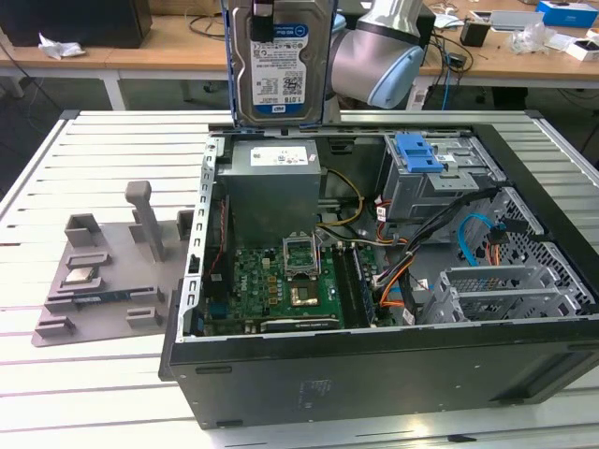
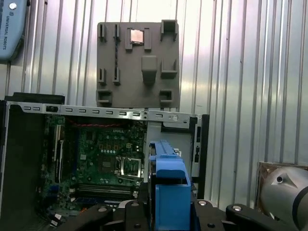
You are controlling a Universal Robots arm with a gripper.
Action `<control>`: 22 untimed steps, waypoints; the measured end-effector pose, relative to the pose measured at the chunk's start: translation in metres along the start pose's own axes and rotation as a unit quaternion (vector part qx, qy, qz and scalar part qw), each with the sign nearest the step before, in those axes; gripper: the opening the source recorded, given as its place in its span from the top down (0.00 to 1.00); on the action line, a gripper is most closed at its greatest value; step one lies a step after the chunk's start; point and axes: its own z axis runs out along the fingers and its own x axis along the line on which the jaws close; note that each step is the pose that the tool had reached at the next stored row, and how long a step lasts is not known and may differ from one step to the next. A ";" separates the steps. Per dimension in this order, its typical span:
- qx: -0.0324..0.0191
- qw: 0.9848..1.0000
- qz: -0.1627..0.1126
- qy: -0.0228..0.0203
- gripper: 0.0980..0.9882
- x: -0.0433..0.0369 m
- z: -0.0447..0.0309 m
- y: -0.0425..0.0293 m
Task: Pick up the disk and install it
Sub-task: 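Pick up the disk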
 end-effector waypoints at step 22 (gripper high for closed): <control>0.000 1.000 0.000 0.000 0.70 0.0482 0.0002 0.0032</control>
